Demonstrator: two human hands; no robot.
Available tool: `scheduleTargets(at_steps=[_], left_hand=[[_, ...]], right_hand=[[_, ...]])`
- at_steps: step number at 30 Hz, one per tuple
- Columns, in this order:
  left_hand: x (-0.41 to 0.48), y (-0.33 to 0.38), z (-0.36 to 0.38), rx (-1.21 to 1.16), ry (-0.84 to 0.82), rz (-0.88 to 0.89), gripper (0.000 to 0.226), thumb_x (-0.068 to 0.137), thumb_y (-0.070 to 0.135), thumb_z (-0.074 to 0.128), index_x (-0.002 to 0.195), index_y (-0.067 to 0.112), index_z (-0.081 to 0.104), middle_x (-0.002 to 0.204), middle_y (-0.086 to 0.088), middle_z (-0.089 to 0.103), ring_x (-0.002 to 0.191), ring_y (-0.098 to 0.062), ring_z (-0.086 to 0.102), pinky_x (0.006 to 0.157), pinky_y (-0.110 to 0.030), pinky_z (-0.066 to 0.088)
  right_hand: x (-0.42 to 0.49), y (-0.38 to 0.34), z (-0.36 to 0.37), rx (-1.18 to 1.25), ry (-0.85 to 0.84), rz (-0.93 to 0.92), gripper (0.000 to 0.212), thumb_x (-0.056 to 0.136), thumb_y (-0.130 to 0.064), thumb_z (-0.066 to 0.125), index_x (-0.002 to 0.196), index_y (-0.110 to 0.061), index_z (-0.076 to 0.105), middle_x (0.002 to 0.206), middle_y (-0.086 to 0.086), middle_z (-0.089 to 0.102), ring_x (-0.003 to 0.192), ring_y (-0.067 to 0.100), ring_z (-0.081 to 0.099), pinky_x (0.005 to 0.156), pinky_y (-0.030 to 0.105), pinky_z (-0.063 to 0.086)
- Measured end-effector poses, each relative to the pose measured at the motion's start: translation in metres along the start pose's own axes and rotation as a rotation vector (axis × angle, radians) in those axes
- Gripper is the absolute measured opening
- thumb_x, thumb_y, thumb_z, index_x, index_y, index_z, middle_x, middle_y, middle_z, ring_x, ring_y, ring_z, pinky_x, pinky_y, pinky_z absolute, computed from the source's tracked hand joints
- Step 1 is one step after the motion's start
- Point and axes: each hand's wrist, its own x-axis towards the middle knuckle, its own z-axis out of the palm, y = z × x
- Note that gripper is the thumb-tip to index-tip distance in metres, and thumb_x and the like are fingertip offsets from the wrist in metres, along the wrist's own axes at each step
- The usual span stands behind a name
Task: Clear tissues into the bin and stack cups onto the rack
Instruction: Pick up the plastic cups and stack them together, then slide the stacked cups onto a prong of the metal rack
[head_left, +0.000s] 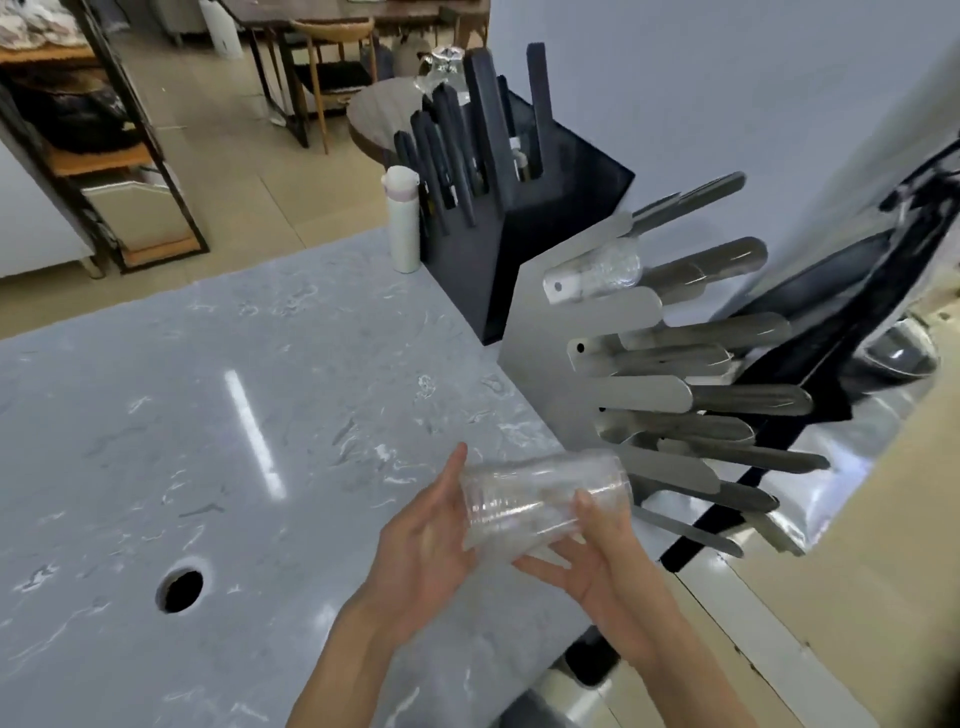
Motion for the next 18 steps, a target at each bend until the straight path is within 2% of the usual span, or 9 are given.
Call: scheduleTargets(at_steps=[2,4,6,8,9,10,12,15,18], left_hand=[[0.010,0.011,0.017,0.097,-0.063,0.056,0.062,0.092,0.049,0.061,0.148,0.049,0.037,0.154,0.002,0.049,0.137,-0.013,0.050,0.105,-0.043,0.049],[0.023,0.025,0.037,0.192,-0.141,0.104,0.074,0.084,0.052,0.071,0.146,0.058,0.031,0.146,0.008,0.057,0.131,-0.013,0.056,0.093,-0.036,0.057],[0.049,0.034,0.056,0.260,-0.127,0.148,0.061,0.091,0.049,0.065,0.144,0.057,0.036,0.144,0.008,0.059,0.129,-0.018,0.059,0.092,-0.036,0.058],[0.093,0.037,0.068,0.319,-0.012,0.210,0.051,0.096,0.044,0.060,0.144,0.050,0.042,0.146,0.007,0.057,0.128,-0.017,0.060,0.097,-0.037,0.057],[0.118,0.037,0.073,0.361,0.068,0.234,0.050,0.099,0.042,0.056,0.146,0.045,0.041,0.149,0.005,0.053,0.131,-0.017,0.057,0.104,-0.039,0.053],[0.142,0.038,0.079,0.399,0.140,0.244,0.051,0.102,0.040,0.051,0.150,0.039,0.036,0.155,0.003,0.046,0.136,-0.018,0.050,0.112,-0.042,0.046],[0.186,0.042,0.085,0.439,0.245,0.250,0.058,0.105,0.040,0.040,0.158,0.034,0.017,0.166,0.002,0.023,0.149,-0.020,0.031,0.123,-0.046,0.028],[0.242,0.046,0.088,0.437,0.330,0.196,0.061,0.107,0.044,0.029,0.158,0.038,-0.002,0.168,0.009,0.007,0.154,-0.021,0.013,0.126,-0.048,0.013],[0.271,0.038,0.090,0.449,0.327,0.300,0.032,0.109,0.032,0.025,0.138,0.040,0.035,0.146,0.002,0.036,0.140,-0.023,0.034,0.124,-0.054,0.018]], right_hand=[[-0.009,-0.013,-0.011,0.113,0.033,-0.024,0.057,0.096,-0.040,0.059,0.139,-0.004,0.049,0.143,0.027,0.051,0.128,0.044,0.053,0.095,0.059,0.050],[-0.014,-0.027,-0.022,0.240,0.024,-0.080,0.058,0.095,-0.044,0.058,0.135,-0.003,0.055,0.143,0.027,0.051,0.129,0.043,0.054,0.093,0.054,0.052],[-0.013,-0.046,-0.032,0.349,0.009,-0.159,0.063,0.092,-0.048,0.062,0.140,-0.008,0.053,0.148,0.025,0.047,0.132,0.042,0.050,0.095,0.053,0.051],[-0.008,-0.071,-0.035,0.426,0.055,-0.273,0.062,0.101,-0.047,0.046,0.149,-0.009,0.038,0.157,0.025,0.028,0.144,0.042,0.029,0.111,0.058,0.034],[-0.009,-0.086,-0.038,0.398,0.165,-0.367,0.060,0.105,-0.045,0.034,0.152,-0.008,0.029,0.159,0.023,0.017,0.147,0.041,0.017,0.117,0.058,0.022],[-0.008,-0.099,-0.042,0.396,0.224,-0.425,0.059,0.106,-0.046,0.031,0.152,-0.009,0.029,0.160,0.023,0.018,0.147,0.039,0.018,0.117,0.057,0.023],[0.007,-0.125,-0.059,0.398,0.220,-0.500,0.055,0.101,-0.048,0.046,0.147,-0.018,0.046,0.154,0.018,0.040,0.140,0.035,0.041,0.102,0.052,0.046],[0.028,-0.162,-0.071,0.307,0.193,-0.679,0.060,0.097,-0.039,0.059,0.151,-0.024,0.037,0.149,0.012,0.050,0.135,0.033,0.049,0.097,0.052,0.050],[0.059,-0.186,-0.072,0.236,0.222,-0.749,0.048,0.101,-0.025,0.053,0.144,-0.039,0.039,0.146,0.006,0.055,0.132,0.032,0.053,0.097,0.056,0.050]])
